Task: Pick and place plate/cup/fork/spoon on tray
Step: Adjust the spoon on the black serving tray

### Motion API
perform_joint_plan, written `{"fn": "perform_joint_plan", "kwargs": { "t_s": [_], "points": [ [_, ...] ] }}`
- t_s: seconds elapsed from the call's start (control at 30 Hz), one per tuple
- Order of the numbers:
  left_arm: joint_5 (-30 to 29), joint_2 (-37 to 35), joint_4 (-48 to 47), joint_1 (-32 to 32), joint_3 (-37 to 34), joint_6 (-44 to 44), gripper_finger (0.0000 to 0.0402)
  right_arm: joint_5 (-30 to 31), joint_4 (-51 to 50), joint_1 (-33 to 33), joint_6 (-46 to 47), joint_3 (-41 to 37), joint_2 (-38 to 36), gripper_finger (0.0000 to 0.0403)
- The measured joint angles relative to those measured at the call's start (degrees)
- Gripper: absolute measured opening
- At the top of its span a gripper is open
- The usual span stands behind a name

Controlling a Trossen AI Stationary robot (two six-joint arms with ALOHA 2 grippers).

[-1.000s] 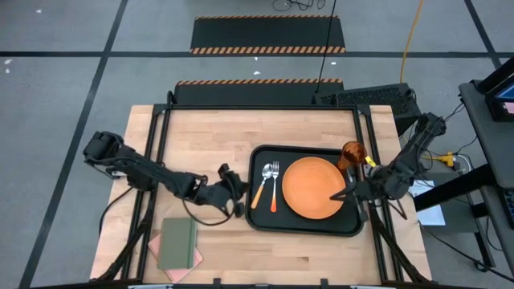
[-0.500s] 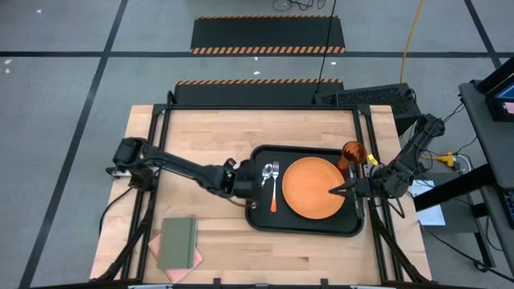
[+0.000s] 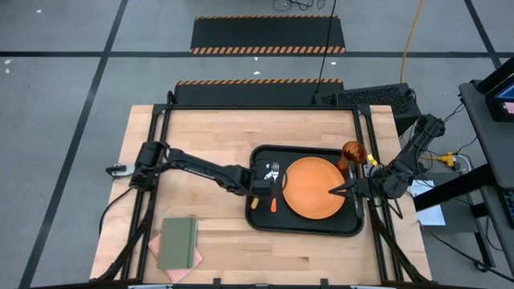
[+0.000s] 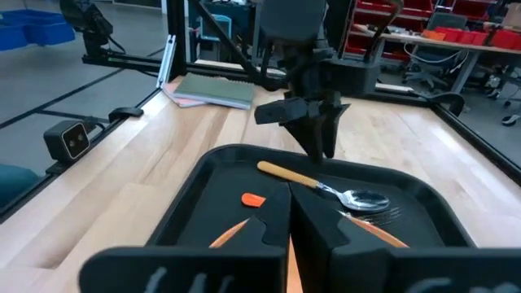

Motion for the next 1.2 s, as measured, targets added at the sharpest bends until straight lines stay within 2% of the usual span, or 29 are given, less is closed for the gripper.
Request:
{"fn": "perform_joint_plan", "kwargs": {
  "t_s": [0.17,0.5,0.7,0.83,1.0,1.2],
  "points": [
    [1.40,1.49,0.83,0.02,0.00,-2.65,0.0155,0.11,0.32,0.00,-2.43,0.00,-0.04,0.0000],
    [0.14,1.52,1.86,0.02,-0.02,-4.51,0.0228,0.24,4.29,0.00,-13.87,0.00,-0.04,0.0000],
    [0.07,4.75,4.83,0.06,-0.09,-2.13,0.0234,3.68,5.08,0.00,-18.45,0.02,-0.22,0.0000],
    [0.14,6.31,5.14,0.07,-0.07,-4.06,0.0234,4.85,4.71,0.00,-19.61,0.02,-0.28,0.0000],
    [-0.59,6.52,5.54,0.05,-0.07,-6.89,0.0213,4.85,4.68,-0.02,-22.35,0.02,-0.26,0.0000],
    [-0.63,6.55,5.70,0.07,-0.07,-8.56,0.0139,4.95,7.38,-0.02,-26.07,0.02,-0.26,0.0000]
  ]
}}
